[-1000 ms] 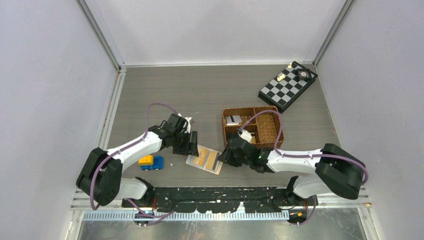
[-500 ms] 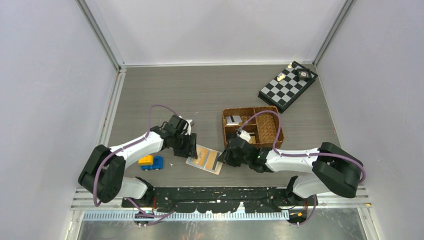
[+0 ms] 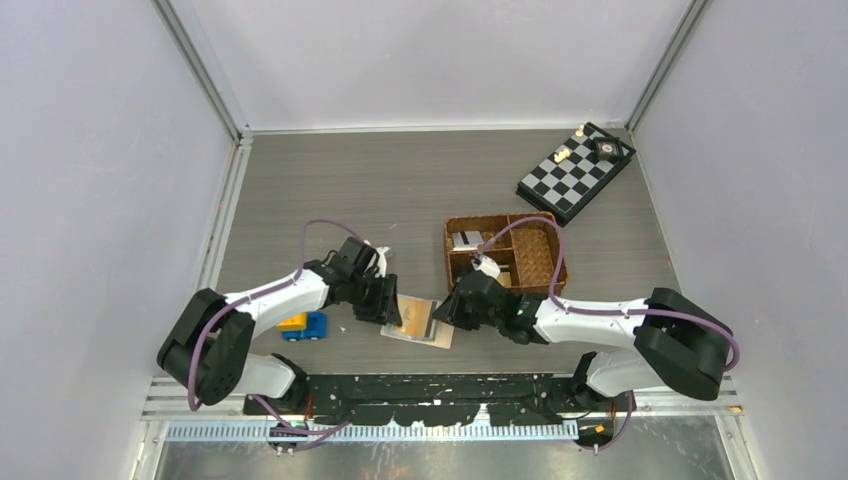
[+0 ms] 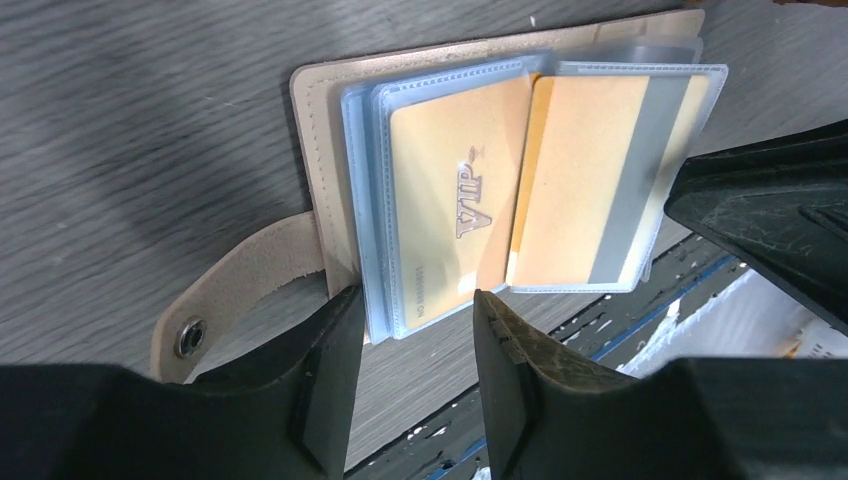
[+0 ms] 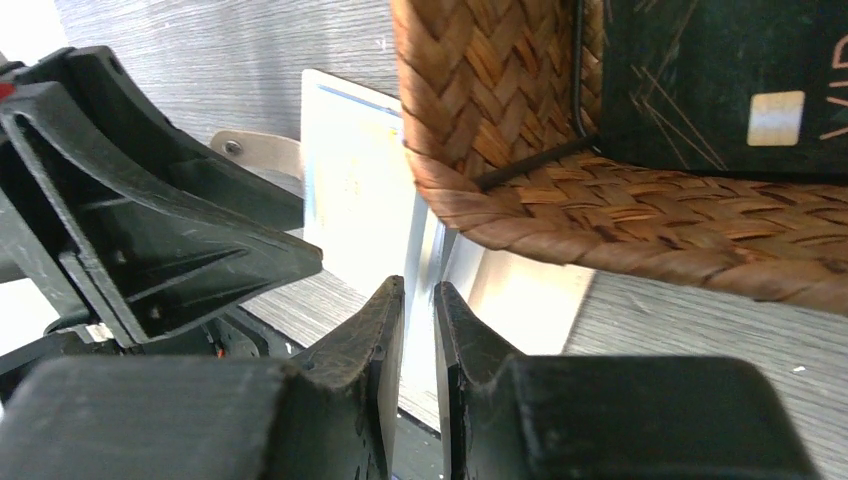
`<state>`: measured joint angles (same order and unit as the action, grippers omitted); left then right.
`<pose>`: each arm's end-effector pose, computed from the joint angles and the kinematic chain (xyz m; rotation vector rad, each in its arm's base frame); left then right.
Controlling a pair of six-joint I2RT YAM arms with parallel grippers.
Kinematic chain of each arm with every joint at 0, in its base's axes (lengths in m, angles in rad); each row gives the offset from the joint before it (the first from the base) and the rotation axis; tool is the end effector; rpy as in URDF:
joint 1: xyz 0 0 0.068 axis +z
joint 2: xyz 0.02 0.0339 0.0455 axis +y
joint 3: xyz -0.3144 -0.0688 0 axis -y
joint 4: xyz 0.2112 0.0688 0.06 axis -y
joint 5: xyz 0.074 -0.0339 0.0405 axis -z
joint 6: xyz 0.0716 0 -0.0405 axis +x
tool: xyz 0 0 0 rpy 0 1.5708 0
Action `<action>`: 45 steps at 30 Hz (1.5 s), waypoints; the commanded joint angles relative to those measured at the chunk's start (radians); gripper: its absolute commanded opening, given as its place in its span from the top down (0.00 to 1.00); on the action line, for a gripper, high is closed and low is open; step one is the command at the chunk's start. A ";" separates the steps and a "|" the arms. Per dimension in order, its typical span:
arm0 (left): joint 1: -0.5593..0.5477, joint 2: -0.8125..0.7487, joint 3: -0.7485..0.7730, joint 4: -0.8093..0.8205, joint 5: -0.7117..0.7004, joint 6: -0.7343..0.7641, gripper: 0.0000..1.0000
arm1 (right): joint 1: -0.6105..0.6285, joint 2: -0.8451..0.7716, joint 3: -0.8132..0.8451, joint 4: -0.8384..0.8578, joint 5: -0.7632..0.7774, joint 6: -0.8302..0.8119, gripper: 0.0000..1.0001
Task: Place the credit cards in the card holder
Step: Turn over the card slot in the card holder.
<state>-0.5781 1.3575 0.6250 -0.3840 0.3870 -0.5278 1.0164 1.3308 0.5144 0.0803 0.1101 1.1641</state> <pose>0.1629 -0.1386 0.1981 0.2003 2.8394 -0.8193 0.1337 0.2009 0.2086 0.2463 2.4977 0.9226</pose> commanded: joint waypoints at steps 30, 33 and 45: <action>-0.028 -0.151 -0.050 0.007 -0.070 -0.067 0.47 | 0.021 0.135 0.168 0.054 -0.033 -0.092 0.55; -0.018 -0.181 -0.053 -0.049 -0.147 -0.064 0.43 | 0.023 0.152 0.183 0.069 -0.046 -0.096 0.54; 0.050 -0.352 -0.052 -0.160 -0.252 -0.066 0.36 | 0.047 0.177 0.235 0.095 -0.043 -0.121 0.54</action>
<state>-0.5461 1.0679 0.5682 -0.4904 0.1993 -0.5953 1.0573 1.5364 0.7113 0.1287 0.0498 1.0740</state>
